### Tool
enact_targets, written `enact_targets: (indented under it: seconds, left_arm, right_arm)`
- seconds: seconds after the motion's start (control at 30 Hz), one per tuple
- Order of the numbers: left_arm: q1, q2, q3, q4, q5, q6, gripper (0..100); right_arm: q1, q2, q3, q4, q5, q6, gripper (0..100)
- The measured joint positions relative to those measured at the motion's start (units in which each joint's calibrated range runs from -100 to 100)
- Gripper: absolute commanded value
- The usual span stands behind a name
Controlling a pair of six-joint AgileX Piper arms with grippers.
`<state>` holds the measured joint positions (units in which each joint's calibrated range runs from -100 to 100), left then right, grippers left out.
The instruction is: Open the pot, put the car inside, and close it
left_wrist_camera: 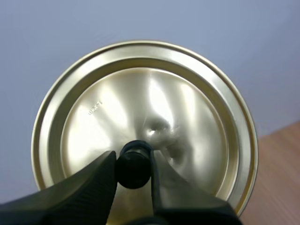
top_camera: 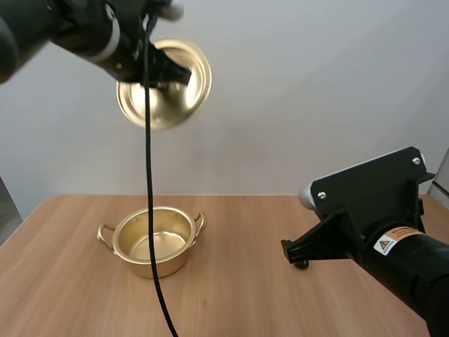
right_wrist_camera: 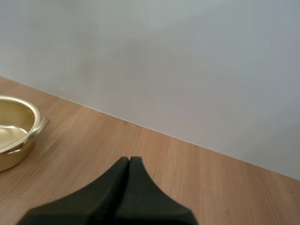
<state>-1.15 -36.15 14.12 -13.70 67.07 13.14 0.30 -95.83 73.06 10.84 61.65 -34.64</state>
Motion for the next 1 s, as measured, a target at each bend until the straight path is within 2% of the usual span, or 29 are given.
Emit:
enact_targets:
  seconds: [0.33,0.53,0.73,1.0]
  left_arm:
    - [0.00,-14.81,-7.52,-2.37,-23.00,-2.68,0]
    - [0.00,-18.72,-9.79,-2.37,-31.14,-4.38,0]
    - [0.00,-18.98,-15.14,-2.37,-31.58,-4.38,0]
    - [0.00,-19.08,-22.05,-1.35,-27.24,-4.28,0]
  right_arm:
    - [-0.49,0.30,0.55,-0.04,-1.17,0.00,0]
    - [-0.99,6.62,1.60,-0.33,-3.63,-1.19,0]
    - [-1.37,17.41,-1.70,-0.44,-7.76,-3.51,0]
    - [-1.37,32.58,-11.15,-0.69,-2.96,-2.54,0]
